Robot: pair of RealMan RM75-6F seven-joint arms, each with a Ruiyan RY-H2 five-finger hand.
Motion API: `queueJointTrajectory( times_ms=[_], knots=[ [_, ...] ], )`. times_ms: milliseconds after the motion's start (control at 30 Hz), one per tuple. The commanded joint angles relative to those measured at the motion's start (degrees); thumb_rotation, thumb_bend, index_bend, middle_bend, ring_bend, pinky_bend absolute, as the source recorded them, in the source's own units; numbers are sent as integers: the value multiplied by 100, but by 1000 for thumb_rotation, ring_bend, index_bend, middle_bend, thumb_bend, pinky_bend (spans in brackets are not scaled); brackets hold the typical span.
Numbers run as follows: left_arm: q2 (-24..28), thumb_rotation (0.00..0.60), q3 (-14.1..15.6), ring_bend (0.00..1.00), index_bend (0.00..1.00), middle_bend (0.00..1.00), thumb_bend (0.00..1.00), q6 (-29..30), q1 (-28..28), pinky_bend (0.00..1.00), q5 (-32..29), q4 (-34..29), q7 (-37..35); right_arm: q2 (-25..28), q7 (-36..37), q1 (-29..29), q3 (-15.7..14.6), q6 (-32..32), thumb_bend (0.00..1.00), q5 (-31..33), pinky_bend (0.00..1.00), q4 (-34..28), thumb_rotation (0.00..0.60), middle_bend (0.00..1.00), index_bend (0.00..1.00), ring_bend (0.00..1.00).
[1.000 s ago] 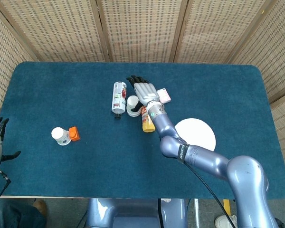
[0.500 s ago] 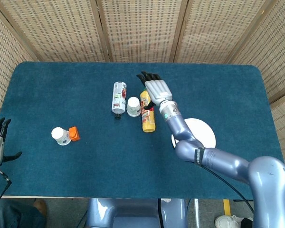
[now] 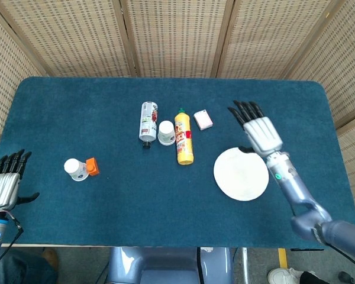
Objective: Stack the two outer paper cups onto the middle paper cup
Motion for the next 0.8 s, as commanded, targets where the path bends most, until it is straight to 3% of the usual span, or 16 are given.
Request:
queueJointTrajectory(
  times_ms=[33, 233, 367, 500, 633, 800],
  knots=[
    [-29, 600, 48, 0, 0, 0, 0, -226, -161, 0, 106, 22, -59, 239, 512, -1046, -685, 1161, 0, -757, 0, 158, 600, 0, 0, 0],
    [63, 600, 27, 0, 0, 0, 0, -795, -655, 2, 379, 125, -68, 115, 628, -1897, -968, 2176, 0, -1156, 0, 196, 600, 0, 0, 0],
    [142, 600, -4, 0, 0, 0, 0, -1237, -1021, 84, 567, 248, -408, 57, 780, -2197, -1033, 2514, 0, -1368, 0, 125, 600, 0, 0, 0],
    [95, 600, 5, 26, 21, 0, 0, -1517, -1325, 184, 836, 531, -877, 65, 658, -2297, -1045, 2604, 0, -1518, 0, 196, 600, 0, 9, 0],
    [-91, 600, 69, 120, 130, 52, 0, -1830, -1623, 272, 1035, 1016, -1176, 96, 699, -2364, -969, 2676, 0, -1594, 0, 119, 600, 0, 23, 0],
    [-344, 600, 114, 154, 178, 91, 0, -2093, -1842, 305, 1043, 1509, -1300, 157, 848, -2393, -889, 2601, 0, -1642, 0, 77, 600, 0, 27, 0]
  ],
)
